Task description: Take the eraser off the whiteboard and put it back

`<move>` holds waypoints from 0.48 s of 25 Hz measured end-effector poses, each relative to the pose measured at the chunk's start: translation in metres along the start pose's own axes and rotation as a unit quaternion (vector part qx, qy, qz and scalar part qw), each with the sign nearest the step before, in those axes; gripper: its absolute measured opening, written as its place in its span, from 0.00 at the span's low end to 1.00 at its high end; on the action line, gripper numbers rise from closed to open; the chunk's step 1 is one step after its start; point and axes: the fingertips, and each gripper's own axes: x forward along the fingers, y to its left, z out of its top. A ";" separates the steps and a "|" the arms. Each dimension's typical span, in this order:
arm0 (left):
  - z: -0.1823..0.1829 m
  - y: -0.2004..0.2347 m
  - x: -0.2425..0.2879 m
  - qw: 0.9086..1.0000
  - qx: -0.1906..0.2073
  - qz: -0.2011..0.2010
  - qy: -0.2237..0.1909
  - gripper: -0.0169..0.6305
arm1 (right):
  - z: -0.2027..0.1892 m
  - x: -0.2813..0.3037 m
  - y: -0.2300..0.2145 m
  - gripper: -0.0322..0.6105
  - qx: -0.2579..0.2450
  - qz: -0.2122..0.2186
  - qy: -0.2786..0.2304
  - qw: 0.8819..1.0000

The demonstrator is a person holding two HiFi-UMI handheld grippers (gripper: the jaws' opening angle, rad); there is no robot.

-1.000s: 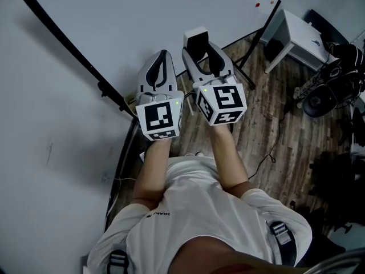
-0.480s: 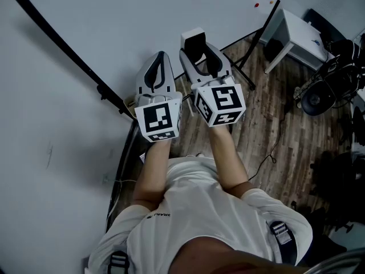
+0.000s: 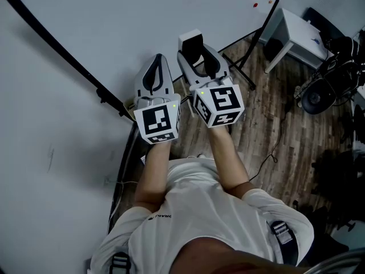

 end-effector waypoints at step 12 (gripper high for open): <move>0.009 0.000 0.002 1.000 0.007 0.014 -0.007 0.03 | 0.011 0.007 -0.004 0.41 0.012 0.014 -0.003 1.000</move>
